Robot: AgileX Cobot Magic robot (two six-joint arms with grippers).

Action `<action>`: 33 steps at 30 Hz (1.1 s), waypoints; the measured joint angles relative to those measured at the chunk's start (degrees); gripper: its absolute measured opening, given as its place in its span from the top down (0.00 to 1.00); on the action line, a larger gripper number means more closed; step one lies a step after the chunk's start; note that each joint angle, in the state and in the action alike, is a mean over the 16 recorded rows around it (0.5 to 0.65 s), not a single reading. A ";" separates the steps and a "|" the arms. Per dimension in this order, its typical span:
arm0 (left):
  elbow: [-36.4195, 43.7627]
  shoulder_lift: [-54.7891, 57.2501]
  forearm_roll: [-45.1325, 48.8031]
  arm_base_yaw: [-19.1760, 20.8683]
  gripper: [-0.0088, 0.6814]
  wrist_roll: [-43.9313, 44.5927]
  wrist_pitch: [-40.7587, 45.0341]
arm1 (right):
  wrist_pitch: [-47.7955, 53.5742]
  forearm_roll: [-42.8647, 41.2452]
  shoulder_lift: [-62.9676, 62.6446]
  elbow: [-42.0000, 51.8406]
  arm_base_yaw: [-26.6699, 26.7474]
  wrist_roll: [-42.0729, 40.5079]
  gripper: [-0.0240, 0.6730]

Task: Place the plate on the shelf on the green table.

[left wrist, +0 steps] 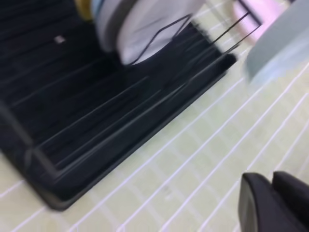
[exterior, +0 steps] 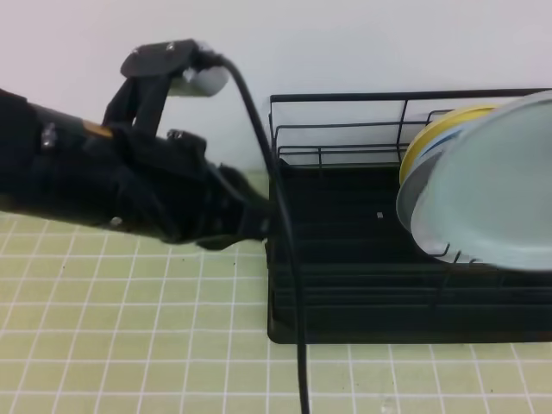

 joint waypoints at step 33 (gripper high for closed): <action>13.70 -0.98 9.63 1.62 0.99 4.01 -21.58 | -16.30 9.76 16.07 -2.91 1.02 -37.56 0.91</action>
